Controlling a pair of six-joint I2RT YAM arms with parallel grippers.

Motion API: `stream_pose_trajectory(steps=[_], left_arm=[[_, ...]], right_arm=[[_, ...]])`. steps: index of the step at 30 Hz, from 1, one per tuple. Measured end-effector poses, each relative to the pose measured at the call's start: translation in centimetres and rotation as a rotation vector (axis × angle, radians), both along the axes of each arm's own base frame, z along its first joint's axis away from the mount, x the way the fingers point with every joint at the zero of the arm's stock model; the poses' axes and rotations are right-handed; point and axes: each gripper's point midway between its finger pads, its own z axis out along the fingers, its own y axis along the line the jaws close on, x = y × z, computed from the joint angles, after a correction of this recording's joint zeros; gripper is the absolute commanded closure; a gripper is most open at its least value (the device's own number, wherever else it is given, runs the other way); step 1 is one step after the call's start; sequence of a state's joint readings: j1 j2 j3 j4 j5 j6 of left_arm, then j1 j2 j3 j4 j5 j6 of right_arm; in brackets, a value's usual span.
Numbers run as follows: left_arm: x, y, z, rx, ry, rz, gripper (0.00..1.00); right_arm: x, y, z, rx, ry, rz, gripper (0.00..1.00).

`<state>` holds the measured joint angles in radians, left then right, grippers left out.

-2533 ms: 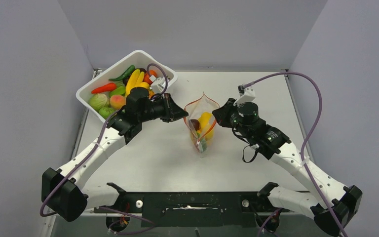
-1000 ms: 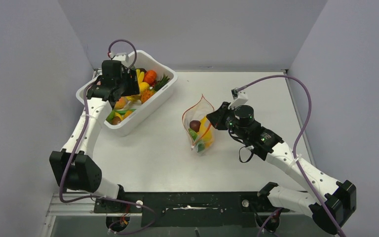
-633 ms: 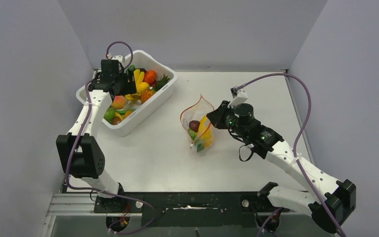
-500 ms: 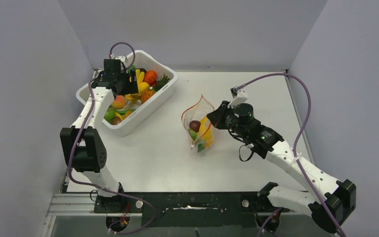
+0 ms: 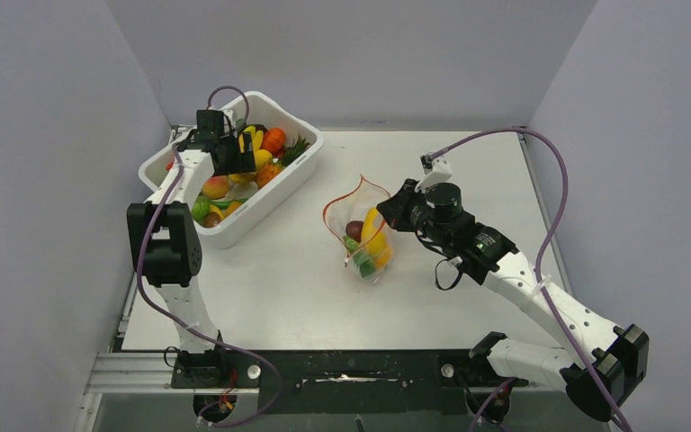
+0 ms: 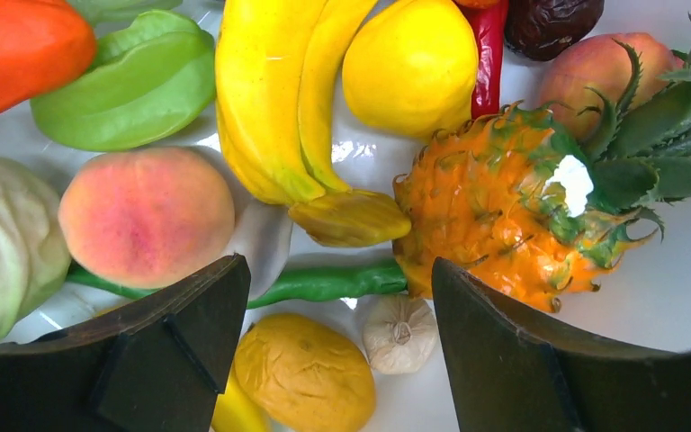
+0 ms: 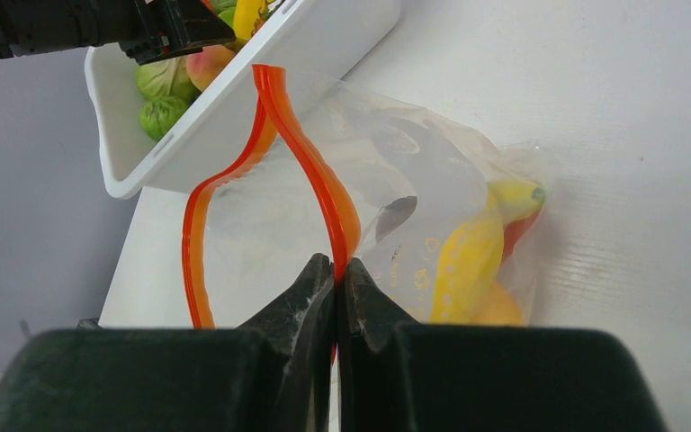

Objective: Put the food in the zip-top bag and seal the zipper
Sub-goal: Adjust the fake fruit in the bin.

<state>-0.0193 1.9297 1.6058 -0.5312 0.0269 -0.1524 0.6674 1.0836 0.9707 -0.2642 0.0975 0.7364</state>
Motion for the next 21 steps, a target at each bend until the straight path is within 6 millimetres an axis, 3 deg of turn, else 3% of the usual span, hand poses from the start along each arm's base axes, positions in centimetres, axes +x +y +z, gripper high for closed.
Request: stream_pose_trajectory(steps=[10,21], left_arm=[[2.1,-0.4,-2.8,-0.040,0.038,-0.030,0.29],[2.3,-0.4,-4.0,-0.061,0.061,-0.039,0.61]], right_arm=[[0.0,0.0,0.1,0.001,-0.001,-0.007,1.00],[0.0,-0.4,0.4,0.001,-0.009,-0.022,1.00]])
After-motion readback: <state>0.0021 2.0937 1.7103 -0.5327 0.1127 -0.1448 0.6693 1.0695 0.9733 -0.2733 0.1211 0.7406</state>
